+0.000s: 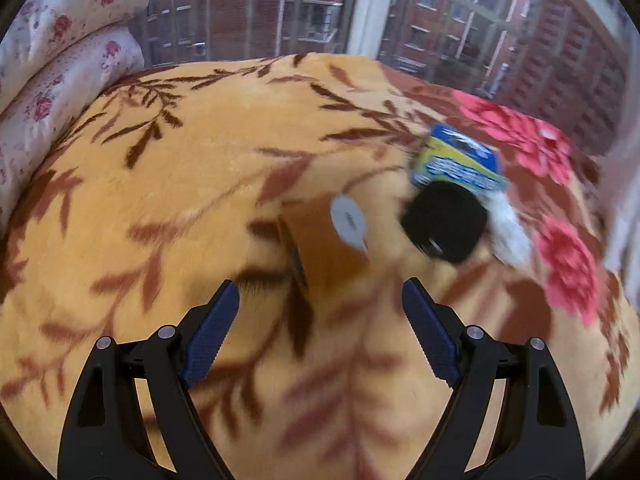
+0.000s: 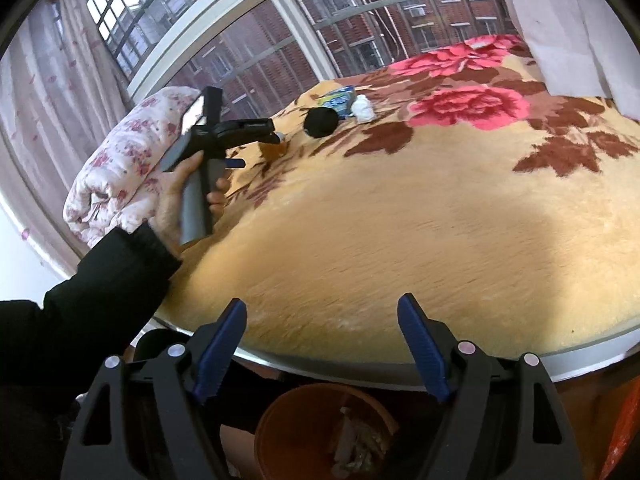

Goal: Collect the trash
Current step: 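Grasp the brown cup with the left tool while the right tool grasps the crumpled white tissue, then carry both tools over the orange bucket and open them to drop the cup and tissue, then reach the right tool to the black ball and grasp it, then grasp the blue Oreo box with the left tool while the right tool holds the black ball, then lower both tools over the orange bucket and open them to drop the box and ball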

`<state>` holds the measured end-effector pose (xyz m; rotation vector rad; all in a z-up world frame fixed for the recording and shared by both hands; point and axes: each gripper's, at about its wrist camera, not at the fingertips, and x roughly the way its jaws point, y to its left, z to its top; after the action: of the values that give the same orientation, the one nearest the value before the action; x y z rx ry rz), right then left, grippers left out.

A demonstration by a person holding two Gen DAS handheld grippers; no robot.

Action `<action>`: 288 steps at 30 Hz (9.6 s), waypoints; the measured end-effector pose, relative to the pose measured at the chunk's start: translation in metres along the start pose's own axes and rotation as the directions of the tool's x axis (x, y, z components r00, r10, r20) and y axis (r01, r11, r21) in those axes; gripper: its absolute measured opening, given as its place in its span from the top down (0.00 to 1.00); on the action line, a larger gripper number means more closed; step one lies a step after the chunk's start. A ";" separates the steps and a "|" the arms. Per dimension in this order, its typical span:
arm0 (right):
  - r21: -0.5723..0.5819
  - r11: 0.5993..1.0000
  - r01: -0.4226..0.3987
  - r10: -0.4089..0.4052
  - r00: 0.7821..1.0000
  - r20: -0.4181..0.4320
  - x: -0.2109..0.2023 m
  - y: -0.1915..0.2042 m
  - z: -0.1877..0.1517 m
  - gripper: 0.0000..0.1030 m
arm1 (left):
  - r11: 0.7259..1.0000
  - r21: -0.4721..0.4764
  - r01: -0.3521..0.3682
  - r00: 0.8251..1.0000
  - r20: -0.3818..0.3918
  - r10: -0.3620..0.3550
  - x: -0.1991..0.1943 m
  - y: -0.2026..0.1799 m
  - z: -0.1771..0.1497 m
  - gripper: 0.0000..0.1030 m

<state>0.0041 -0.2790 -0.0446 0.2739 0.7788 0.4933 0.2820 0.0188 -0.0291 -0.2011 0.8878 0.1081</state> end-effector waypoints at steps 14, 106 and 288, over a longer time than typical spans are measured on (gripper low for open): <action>0.017 1.000 0.016 -0.016 1.000 -0.001 0.003 -0.009 0.013 0.26 | 0.998 0.012 -0.064 0.998 0.015 0.064 0.042 -0.003 0.020 0.65; -0.316 0.949 0.015 -0.048 0.994 -0.096 -0.025 0.083 -0.079 0.66 | 0.907 0.368 0.207 0.975 -0.004 -0.221 -0.203 0.017 -0.280 0.69; -0.052 0.970 0.239 -0.229 0.961 0.155 0.086 -0.037 0.134 0.46 | 0.941 0.323 0.096 0.966 0.198 -0.167 -0.085 -0.079 -0.026 0.37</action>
<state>0.1659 -0.2738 -0.0199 0.1484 0.6381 0.2721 0.2229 -0.0650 0.0313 0.0475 0.6540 -0.1339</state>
